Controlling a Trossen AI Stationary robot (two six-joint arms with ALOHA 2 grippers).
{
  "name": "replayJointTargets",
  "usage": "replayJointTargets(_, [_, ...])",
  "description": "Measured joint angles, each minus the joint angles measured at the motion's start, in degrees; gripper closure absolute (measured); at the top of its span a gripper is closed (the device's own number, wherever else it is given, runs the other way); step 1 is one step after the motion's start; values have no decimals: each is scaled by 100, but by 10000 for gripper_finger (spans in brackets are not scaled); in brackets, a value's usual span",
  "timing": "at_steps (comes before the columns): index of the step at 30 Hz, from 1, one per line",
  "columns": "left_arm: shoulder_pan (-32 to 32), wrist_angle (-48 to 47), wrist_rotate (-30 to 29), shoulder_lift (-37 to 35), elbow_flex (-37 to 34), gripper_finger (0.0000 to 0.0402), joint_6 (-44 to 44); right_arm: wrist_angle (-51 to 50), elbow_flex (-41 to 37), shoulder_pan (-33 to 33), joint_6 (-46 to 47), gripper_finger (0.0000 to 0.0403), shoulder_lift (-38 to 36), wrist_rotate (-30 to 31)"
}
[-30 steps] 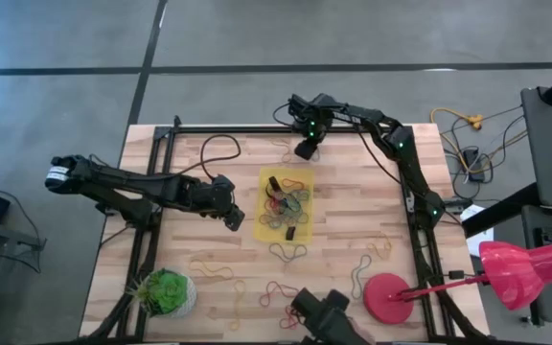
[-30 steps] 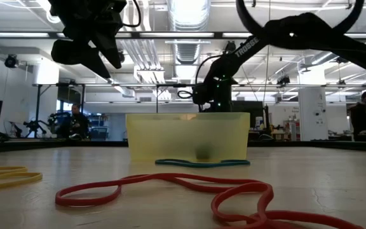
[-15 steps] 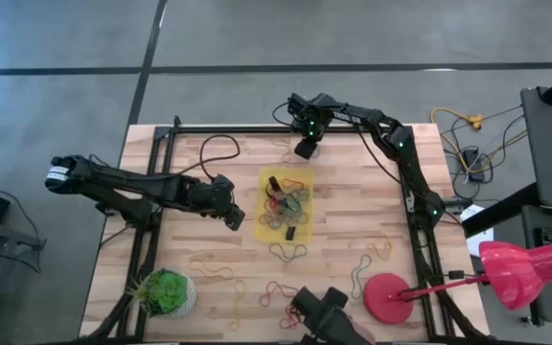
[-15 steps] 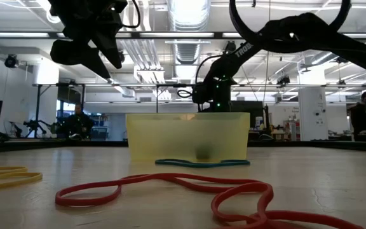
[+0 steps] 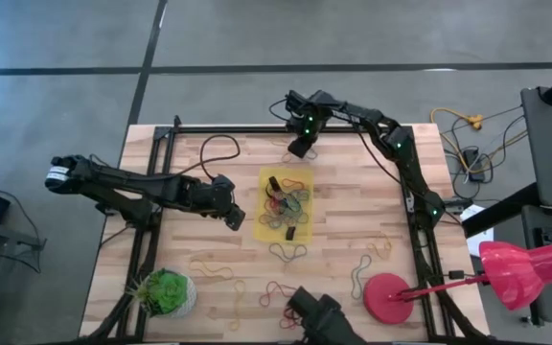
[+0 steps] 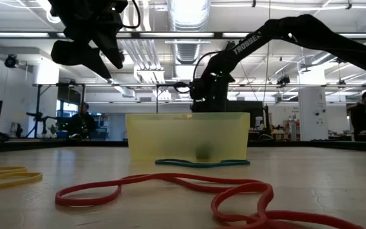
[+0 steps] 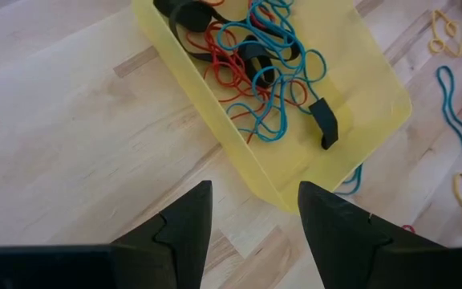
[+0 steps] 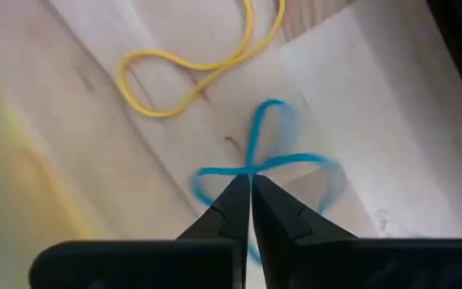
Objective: Pick and place rubber bands into bin
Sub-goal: Put the blue rubber band into the yellow bin
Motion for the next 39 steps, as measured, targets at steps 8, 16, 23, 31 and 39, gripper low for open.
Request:
replayJointTargets(8, [0, -2, -4, -2, -7, 231, 26, -344, 686, 166, 263, 395, -242, -470])
replayJointTargets(16, [0, -1, -17, -2, -15, 231, 57, -418, 1152, 411, 302, 395, -378, 408])
replayJointTargets(23, [0, 0, -17, -1, -20, 231, 39, -617, 777, 237, 908, 362, -184, 1052])
replayJointTargets(31, [0, 26, -20, 9, -20, 231, 13, -563, 599, 28, 1955, 265, 169, 1029])
replayJointTargets(39, [0, 120, -15, 11, -22, 231, 11, -69, 615, 42, 2581, 228, 323, 978])
